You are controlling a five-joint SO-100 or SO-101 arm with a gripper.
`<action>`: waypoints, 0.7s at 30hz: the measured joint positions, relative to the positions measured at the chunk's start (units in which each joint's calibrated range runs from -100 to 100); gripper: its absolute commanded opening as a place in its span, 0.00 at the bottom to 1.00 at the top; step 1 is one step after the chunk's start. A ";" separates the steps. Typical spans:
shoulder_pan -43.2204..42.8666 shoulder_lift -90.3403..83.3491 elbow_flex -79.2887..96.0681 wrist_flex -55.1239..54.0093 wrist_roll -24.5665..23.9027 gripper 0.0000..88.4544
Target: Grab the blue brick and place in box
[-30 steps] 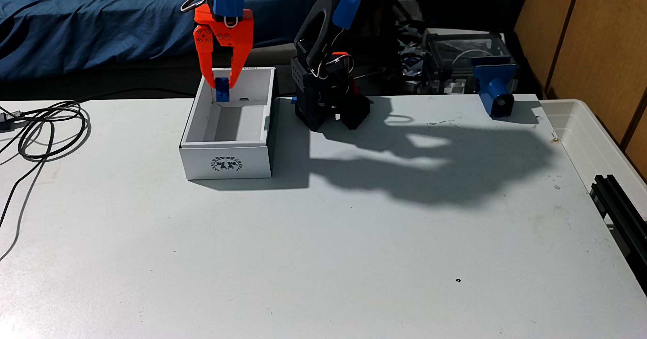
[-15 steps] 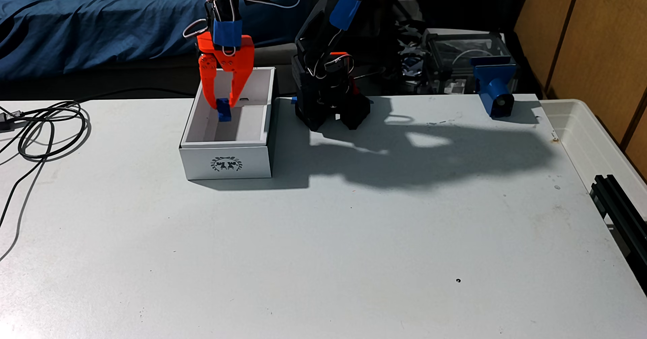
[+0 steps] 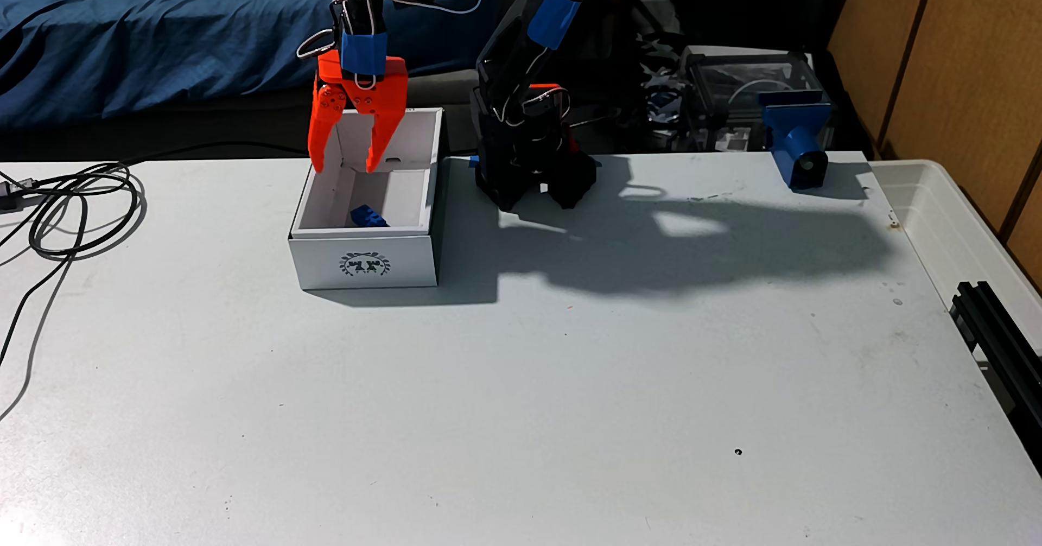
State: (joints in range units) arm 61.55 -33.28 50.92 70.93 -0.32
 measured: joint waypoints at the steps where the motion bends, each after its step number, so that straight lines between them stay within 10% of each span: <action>1: 0.52 0.00 -0.45 0.00 0.37 0.20; 8: 6.27 -0.08 -2.86 0.00 2.16 0.01; 21: 9.45 -0.08 -21.55 -3.95 4.11 0.01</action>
State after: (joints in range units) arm 71.00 -33.36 29.37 66.97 3.79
